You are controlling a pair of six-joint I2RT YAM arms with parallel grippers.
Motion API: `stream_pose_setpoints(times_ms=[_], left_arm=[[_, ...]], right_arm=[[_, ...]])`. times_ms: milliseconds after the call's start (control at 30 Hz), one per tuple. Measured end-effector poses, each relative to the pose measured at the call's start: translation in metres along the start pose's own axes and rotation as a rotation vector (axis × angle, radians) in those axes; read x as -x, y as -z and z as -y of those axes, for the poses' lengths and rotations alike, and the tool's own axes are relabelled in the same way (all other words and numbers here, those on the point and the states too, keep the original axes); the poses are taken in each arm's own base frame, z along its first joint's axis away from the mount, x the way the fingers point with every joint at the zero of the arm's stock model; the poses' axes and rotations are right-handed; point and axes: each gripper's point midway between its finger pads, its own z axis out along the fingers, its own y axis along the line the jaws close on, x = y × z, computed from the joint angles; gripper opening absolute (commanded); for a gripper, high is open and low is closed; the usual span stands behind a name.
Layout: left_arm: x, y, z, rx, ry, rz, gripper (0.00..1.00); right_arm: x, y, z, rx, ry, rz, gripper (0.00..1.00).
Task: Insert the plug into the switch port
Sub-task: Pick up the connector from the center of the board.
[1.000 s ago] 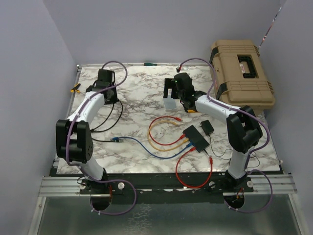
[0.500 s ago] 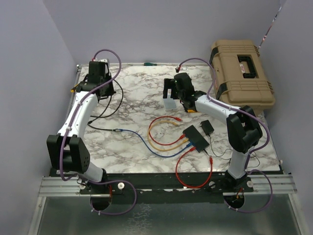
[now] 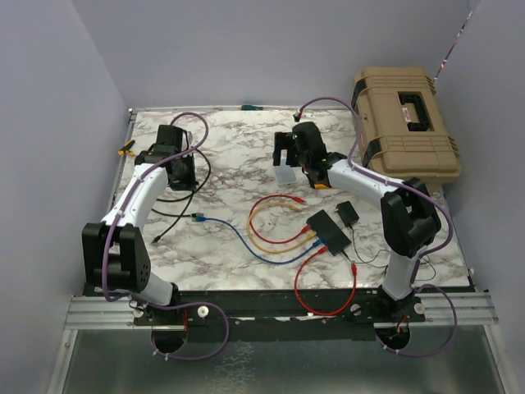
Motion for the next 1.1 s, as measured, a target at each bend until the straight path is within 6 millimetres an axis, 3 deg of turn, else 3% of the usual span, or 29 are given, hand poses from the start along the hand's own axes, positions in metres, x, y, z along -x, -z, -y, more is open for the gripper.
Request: stream_pose_setpoints(times_ms=[167,267,600,767,867,933,1100], left_arm=[[0.014,0.03,0.015,-0.059,-0.034,0.096,0.0],[0.022,0.038,0.03,-0.092,-0.087,0.126,0.0],[0.026,0.046,0.12,-0.202,-0.438,0.183,0.0],[0.018,0.042,0.137,-0.189,-0.597,0.194,0.0],[0.01,0.04,0.144,-0.178,-0.692,0.212,0.0],[-0.001,0.036,0.148,-0.18,-0.752,0.215,0.0],[-0.047,0.034,0.15,-0.216,-0.908,0.215,0.0]], right_arm=[[0.003,0.01,-0.001,0.015,-0.003,0.006,1.0],[0.009,0.02,-0.003,0.035,-0.007,0.019,1.0],[0.046,0.062,-0.001,0.068,-0.014,0.113,1.0],[0.059,0.087,0.02,0.082,-0.073,0.148,1.0],[0.056,0.096,0.036,0.1,-0.132,0.142,0.99],[0.049,0.1,0.043,0.111,-0.169,0.127,0.98],[0.025,0.11,0.034,0.183,-0.215,0.074,0.95]])
